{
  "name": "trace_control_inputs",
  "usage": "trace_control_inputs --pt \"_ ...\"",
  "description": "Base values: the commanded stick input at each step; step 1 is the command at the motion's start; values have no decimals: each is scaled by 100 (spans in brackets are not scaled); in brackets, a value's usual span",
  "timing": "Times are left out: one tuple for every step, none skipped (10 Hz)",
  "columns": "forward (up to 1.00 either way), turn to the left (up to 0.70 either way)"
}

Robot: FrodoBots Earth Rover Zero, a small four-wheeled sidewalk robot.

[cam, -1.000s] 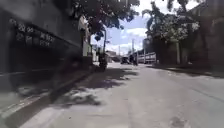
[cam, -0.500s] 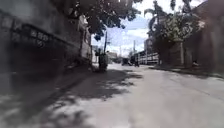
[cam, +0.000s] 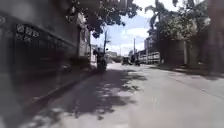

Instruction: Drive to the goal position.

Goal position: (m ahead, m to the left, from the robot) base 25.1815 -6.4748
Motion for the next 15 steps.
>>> trace_control_inputs --pt "100 0" --pt "100 0" --pt "100 -2" --pt "100 -13" --pt "100 -25" --pt "100 -11" --pt "100 -2" --pt "100 0" --pt "100 0" --pt "100 0" --pt "100 0" --pt "100 0" --pt "100 0" --pt "100 0" --pt "100 0"
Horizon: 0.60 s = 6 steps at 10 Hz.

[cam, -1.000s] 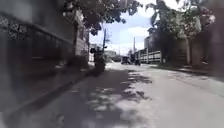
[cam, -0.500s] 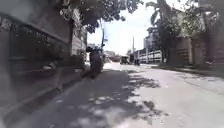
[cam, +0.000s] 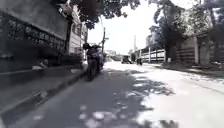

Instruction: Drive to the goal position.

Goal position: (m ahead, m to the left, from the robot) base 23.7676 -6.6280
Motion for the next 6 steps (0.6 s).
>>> trace_control_inputs --pt "100 0" --pt "100 0" --pt "100 -2" --pt "100 -9" --pt "100 -40" --pt "100 -39"
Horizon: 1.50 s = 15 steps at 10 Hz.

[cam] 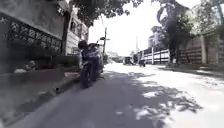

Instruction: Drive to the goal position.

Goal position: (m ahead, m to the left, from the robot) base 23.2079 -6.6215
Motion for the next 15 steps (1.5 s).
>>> trace_control_inputs --pt "100 -29" --pt "100 -17" --pt "100 -2" --pt "100 0" --pt "100 0" --pt "100 0" --pt "100 0" --pt "100 0" --pt "100 0" --pt "100 0" --pt "100 0" --pt "100 0" --pt "100 0" --pt "100 0" --pt "100 0"
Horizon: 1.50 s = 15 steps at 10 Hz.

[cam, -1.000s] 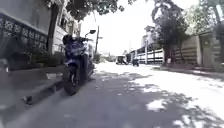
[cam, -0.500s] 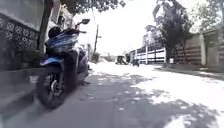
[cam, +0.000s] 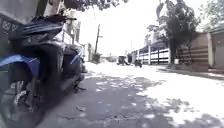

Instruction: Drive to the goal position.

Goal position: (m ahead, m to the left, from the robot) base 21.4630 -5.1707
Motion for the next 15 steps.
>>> trace_control_inputs --pt "100 0" --pt "100 0" --pt "100 0" --pt "100 0" --pt "100 0" --pt "100 0" --pt "100 0" --pt "100 0" --pt "100 0" --pt "100 0" --pt "100 0" --pt "100 0" --pt "100 0" --pt "100 0" --pt "100 0"
